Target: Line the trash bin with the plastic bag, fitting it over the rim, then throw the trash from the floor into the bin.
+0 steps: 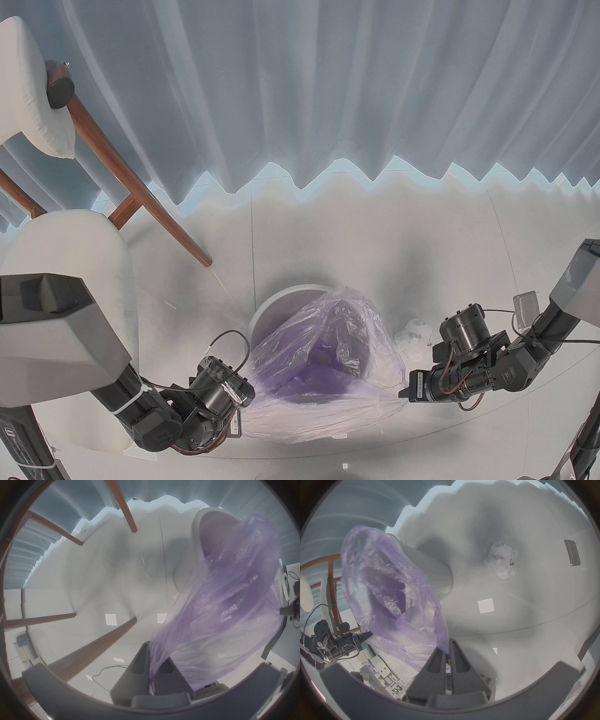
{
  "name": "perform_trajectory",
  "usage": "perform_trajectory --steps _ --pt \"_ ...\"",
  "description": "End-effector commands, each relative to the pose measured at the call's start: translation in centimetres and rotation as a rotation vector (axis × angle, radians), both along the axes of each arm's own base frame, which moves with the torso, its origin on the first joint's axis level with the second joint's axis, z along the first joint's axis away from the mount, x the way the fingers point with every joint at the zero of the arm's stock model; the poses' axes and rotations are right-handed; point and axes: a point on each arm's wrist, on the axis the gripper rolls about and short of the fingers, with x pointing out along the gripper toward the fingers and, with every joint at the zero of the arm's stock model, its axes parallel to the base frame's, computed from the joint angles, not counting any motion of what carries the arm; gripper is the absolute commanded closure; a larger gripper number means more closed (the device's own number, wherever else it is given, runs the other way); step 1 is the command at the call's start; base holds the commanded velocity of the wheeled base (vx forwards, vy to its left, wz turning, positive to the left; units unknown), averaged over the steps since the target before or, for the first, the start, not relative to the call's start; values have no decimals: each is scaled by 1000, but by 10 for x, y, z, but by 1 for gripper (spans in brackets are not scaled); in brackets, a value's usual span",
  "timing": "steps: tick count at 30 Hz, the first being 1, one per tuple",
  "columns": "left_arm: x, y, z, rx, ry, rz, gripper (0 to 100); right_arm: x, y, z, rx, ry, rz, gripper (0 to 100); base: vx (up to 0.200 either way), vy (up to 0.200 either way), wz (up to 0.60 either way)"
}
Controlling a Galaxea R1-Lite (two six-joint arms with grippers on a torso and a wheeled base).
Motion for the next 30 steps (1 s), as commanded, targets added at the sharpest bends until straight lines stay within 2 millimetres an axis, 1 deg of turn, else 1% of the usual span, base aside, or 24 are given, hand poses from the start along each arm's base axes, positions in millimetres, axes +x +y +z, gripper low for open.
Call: perform_trajectory --steps 1,4,8,12,14,16,17,22,29,30 --pt "4 9 -24 70 33 15 100 5 1 -15 -40 25 -17 100 0 0 0" --pt "8 7 -28 70 11 9 100 7 0 -17 -45 26 -22 100 0 0 0" --pt "16 3 -29 36 -39 14 100 22 -1 -13 -21 -29 -59 100 0 0 0" --pt "18 2 -28 34 -66 13 100 36 -6 -12 -32 -64 -106 100 0 0 0" --pt "19 1 -28 29 -73 14 100 40 -7 -10 -28 -75 -117 100 0 0 0" --pt "19 1 -28 29 -73 14 100 40 -7 -10 -28 -75 -117 100 0 0 0" --pt "22 -1 -26 7 -105 18 100 45 -9 -5 -13 -93 -135 100 0 0 0" --pt "25 -2 -23 0 -159 34 100 46 -8 3 8 -106 -176 100 0 0 0" --pt "22 0 -23 7 -158 43 100 41 -10 0 -26 -99 -191 100 0 0 0" --pt "20 0 -24 9 -155 41 0 39 -10 -1 -30 -93 -188 100 0 0 0"
